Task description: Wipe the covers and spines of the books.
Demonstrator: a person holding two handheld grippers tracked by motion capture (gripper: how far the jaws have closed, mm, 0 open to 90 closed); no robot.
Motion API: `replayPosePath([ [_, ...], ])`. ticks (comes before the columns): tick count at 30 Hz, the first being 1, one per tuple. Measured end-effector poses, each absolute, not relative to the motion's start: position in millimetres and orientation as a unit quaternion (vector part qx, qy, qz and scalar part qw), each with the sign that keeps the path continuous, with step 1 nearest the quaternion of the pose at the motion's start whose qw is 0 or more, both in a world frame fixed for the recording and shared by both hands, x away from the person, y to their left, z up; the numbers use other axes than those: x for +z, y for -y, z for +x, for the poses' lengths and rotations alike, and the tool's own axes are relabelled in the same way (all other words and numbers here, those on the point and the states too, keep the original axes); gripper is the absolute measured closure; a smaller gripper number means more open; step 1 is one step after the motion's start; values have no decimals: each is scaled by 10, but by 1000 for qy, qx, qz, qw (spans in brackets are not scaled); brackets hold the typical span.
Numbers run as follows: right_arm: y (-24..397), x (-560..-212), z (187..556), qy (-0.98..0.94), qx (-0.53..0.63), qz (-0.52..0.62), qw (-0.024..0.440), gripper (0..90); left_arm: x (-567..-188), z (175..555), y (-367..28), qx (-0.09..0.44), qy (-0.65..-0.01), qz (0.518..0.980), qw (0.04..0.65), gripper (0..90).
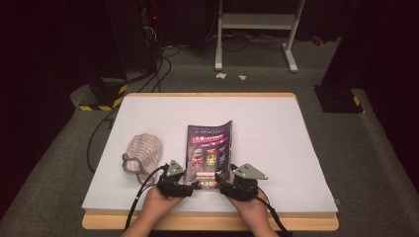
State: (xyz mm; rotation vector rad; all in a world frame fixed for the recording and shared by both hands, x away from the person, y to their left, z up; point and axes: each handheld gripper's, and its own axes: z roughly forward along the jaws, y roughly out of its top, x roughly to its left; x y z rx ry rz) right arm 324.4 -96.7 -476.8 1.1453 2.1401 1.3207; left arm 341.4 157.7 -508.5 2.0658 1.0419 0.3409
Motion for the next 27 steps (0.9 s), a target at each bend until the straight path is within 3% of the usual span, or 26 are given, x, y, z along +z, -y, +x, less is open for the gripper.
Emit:
replayPosePath([
  [3,839,-4853,3219,-791,457,382,142,381,-5086,3419,-1576,134,-411,813,391,284],
  [5,765,-4882,3180,-797,446,371,168,371,-5087,3421,-1572,134,-412,812,392,283],
  [8,810,-4854,3228,-791,453,383,147,366,-5088,3423,-1576,132,-412,811,394,283],
  [22,1011,-4865,3301,-760,470,421,156,439,-5087,3418,-1573,136,-407,814,391,282],
  [27,1031,-4866,3314,-752,479,431,141,444,-5086,3415,-1571,137,-408,814,391,282],
])
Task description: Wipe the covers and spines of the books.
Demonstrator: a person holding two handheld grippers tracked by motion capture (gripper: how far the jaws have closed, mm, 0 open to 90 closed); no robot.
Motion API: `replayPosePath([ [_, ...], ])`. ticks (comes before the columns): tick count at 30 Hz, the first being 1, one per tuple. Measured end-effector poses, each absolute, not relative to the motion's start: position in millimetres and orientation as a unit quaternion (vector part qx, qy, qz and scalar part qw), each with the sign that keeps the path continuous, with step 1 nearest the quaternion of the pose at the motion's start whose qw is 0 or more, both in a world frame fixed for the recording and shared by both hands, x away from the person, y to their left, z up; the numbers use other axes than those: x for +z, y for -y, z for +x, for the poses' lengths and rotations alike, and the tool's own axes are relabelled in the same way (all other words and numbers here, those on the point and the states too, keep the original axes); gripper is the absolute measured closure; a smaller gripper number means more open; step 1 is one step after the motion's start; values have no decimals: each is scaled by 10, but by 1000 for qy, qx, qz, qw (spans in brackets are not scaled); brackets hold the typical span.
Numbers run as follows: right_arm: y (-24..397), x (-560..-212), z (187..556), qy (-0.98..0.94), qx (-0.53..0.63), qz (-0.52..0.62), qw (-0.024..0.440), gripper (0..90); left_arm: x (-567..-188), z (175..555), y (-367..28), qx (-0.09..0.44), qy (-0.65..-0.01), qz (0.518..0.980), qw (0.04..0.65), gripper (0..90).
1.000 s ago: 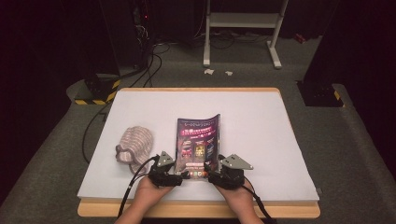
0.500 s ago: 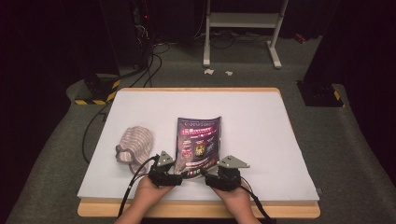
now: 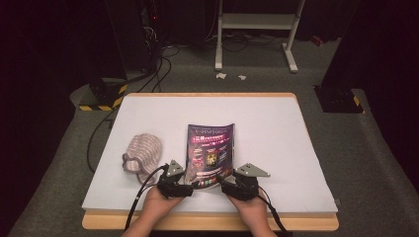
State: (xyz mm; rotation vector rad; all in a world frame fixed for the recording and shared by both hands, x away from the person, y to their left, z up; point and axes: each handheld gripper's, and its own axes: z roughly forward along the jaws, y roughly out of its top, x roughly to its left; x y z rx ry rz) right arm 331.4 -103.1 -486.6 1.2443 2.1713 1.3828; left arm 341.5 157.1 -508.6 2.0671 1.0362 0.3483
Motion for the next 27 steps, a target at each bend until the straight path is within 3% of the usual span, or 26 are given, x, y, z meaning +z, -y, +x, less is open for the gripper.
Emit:
replayPosePath([
  [5,1036,-4866,3315,-751,476,434,144,473,-5087,3413,-1568,138,-408,813,391,282],
  [12,1041,-4874,3345,-739,487,447,129,446,-5089,3409,-1564,139,-409,812,392,282],
  [15,1052,-4883,3356,-743,477,449,137,505,-5062,3393,-1550,148,-402,817,387,291],
  [17,1104,-4899,3368,-742,473,455,139,594,-4986,3344,-1559,161,-386,823,384,350],
  [27,1297,-4930,3500,-730,467,474,158,712,-4930,3085,-1943,166,-400,802,411,357],
])
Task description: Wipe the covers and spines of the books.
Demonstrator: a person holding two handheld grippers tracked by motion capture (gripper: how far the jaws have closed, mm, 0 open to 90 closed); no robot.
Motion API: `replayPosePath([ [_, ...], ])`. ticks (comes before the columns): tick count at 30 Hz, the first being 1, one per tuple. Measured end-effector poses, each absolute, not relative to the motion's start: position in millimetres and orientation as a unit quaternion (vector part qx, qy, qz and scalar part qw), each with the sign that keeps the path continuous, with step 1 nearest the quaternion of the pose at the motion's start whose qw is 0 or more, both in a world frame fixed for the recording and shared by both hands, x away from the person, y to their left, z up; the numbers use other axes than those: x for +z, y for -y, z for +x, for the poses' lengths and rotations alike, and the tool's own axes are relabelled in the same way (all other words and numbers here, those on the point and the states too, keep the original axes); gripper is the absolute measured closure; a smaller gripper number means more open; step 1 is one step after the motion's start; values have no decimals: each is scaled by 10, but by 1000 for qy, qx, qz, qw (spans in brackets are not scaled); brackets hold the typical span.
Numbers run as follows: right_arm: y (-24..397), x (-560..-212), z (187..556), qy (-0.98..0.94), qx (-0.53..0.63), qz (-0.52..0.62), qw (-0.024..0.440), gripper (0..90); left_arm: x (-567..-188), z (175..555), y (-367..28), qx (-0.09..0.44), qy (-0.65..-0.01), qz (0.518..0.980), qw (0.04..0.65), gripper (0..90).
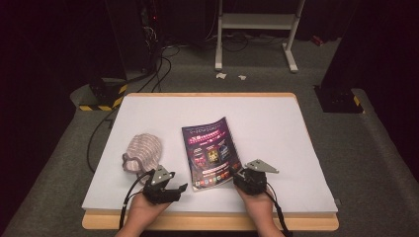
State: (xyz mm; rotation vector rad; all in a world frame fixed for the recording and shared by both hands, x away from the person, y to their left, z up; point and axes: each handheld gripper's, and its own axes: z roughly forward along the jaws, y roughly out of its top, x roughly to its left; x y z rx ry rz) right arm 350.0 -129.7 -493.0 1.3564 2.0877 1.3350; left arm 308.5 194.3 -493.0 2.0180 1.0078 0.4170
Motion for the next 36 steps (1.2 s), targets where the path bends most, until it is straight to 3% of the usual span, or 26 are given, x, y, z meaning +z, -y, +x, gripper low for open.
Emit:
replayPosePath([
  [10,1474,-4875,3579,-710,490,474,174,840,-5023,3089,-1902,175,-392,808,404,391],
  [36,1502,-4442,3534,-700,523,428,231,849,-4988,3030,-1942,182,-387,792,436,378],
])
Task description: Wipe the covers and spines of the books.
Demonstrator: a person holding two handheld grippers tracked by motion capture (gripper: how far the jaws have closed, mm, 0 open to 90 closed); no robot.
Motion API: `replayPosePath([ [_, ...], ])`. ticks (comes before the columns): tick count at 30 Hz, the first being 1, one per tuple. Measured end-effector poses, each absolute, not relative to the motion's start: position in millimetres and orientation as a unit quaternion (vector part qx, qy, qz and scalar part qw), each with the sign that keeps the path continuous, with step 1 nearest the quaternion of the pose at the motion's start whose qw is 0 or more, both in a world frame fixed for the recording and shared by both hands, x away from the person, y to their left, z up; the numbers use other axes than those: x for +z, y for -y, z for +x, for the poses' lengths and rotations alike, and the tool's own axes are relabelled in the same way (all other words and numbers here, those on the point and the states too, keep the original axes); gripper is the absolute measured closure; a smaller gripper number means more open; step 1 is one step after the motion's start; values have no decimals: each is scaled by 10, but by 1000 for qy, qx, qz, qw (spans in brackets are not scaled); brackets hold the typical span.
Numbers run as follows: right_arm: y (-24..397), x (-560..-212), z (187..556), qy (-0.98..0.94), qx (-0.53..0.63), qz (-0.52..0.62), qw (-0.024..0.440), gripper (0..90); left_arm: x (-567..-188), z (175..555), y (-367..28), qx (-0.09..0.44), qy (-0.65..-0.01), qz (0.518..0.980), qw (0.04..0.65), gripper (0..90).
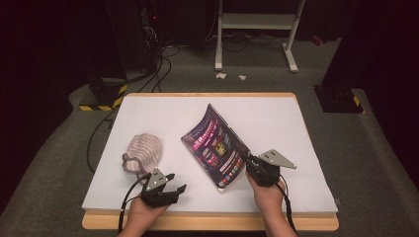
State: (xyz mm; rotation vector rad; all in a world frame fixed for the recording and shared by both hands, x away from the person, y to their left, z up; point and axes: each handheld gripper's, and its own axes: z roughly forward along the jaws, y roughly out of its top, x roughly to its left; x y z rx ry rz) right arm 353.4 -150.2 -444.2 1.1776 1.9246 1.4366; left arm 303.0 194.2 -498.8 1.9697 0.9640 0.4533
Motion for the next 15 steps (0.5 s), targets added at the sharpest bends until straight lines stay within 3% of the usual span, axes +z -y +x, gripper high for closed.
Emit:
replayPosePath([
  [15,1374,-4098,3582,-698,519,414,269,851,-4987,3016,-1949,182,-381,791,444,377],
])
